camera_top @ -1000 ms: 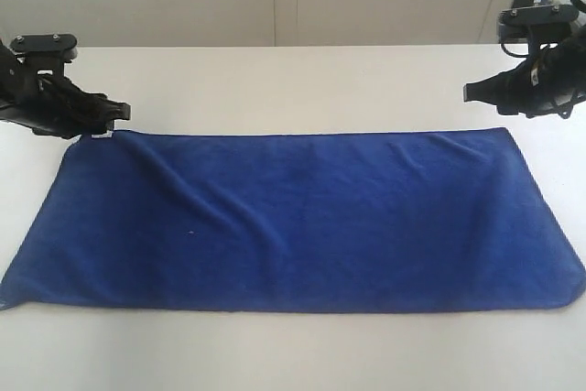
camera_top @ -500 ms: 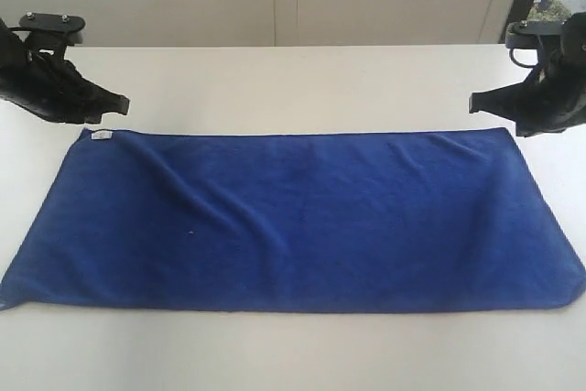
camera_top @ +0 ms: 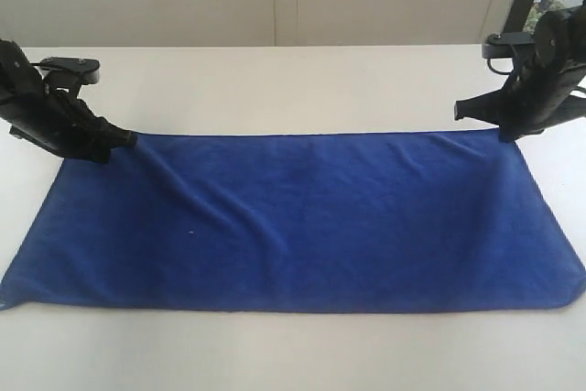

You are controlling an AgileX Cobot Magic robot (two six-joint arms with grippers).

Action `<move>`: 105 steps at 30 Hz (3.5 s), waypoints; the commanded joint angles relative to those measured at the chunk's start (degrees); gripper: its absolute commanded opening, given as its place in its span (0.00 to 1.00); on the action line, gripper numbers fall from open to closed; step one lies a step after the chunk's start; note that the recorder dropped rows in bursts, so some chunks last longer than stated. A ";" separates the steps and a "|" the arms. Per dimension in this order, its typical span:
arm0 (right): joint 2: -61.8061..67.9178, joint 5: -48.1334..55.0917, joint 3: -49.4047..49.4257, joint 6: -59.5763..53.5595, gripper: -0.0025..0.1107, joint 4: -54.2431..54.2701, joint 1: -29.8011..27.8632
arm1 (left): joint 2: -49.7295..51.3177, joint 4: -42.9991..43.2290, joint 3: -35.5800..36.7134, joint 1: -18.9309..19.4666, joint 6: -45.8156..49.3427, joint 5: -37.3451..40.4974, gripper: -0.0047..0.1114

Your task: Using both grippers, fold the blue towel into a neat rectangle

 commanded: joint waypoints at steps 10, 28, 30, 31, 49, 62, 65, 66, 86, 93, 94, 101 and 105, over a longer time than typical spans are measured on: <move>4.09 -1.04 -0.60 -0.70 0.02 -3.33 -0.32 | 1.19 3.59 -0.01 0.18 1.65 7.51 0.04; 5.08 -1.43 -0.60 1.33 0.02 -8.40 -0.28 | 1.35 5.95 -0.11 0.18 1.42 5.80 0.04; 4.24 -2.72 -0.60 1.46 0.02 -7.46 -0.28 | 0.53 0.03 -0.67 0.07 1.42 5.32 0.04; 3.57 -2.94 -0.60 1.46 0.02 -7.21 -0.28 | 0.23 -1.66 -1.02 0.07 1.42 5.47 0.04; -14.10 21.63 3.02 1.29 0.02 -4.44 -0.28 | -11.61 -3.05 -5.60 0.17 0.90 30.78 0.04; -24.39 17.40 23.39 -2.33 0.02 1.82 -0.28 | -20.07 -3.05 6.88 0.17 0.13 30.62 0.04; -24.76 15.43 27.04 -2.33 0.02 1.82 -0.28 | -20.67 -3.05 10.10 0.17 0.13 28.91 0.04; -24.76 14.67 28.14 -2.33 0.02 1.82 -0.28 | -20.55 -3.63 10.96 0.17 0.13 27.89 0.04; -24.66 10.40 39.01 -2.34 0.02 -2.56 -0.28 | -20.55 -7.52 22.36 0.06 0.13 10.07 0.04; -22.02 4.76 41.08 -2.23 0.02 -2.95 -0.28 | -20.55 -7.52 22.36 0.06 0.13 10.29 0.04; -21.54 4.87 40.98 -2.23 0.02 -2.95 -0.28 | -20.55 -7.52 22.36 0.06 0.13 10.29 0.04; -22.23 9.89 39.87 -2.23 0.02 -2.73 -0.28 | -20.55 -7.52 22.36 0.06 0.13 10.29 0.04; -23.06 12.00 38.28 -2.23 0.02 -2.73 -0.28 | -20.55 -7.52 22.36 0.06 0.13 10.29 0.04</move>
